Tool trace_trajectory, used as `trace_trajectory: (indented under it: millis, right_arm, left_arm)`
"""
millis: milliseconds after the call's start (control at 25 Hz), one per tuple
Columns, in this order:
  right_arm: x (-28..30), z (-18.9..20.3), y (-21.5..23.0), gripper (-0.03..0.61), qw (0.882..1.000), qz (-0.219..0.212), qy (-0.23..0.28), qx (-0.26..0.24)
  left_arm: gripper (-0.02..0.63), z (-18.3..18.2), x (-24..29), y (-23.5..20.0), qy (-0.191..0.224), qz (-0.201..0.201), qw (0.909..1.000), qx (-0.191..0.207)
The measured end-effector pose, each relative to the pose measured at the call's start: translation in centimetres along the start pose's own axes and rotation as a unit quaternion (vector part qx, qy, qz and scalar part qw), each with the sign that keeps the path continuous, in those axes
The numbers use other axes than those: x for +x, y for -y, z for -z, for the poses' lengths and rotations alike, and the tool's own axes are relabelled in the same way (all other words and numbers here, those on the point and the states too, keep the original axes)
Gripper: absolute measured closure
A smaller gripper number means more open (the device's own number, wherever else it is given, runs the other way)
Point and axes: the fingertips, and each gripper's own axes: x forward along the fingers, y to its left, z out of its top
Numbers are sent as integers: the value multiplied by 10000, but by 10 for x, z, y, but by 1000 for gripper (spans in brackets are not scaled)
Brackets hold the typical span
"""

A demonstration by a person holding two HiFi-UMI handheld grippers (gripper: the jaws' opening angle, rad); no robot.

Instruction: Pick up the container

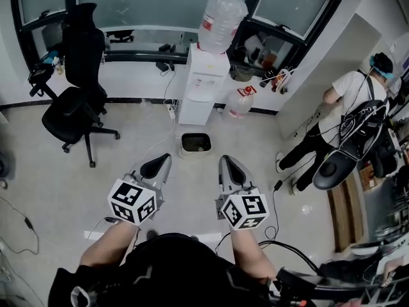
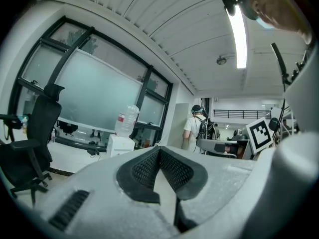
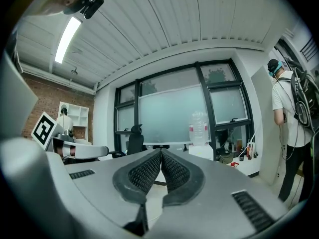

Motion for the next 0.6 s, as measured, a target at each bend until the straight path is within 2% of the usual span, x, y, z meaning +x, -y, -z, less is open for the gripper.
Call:
trace_trajectory:
  millis: [280, 600]
  right_arm:
    - [20, 10, -24, 571, 9999, 107, -10, -85]
    - [55, 23, -30, 571, 9995, -31, -202, -239]
  left_arm:
    - [607, 0, -12, -36, 34, 199, 9998, 10]
    - [607, 8, 11, -64, -22, 287, 9995, -155]
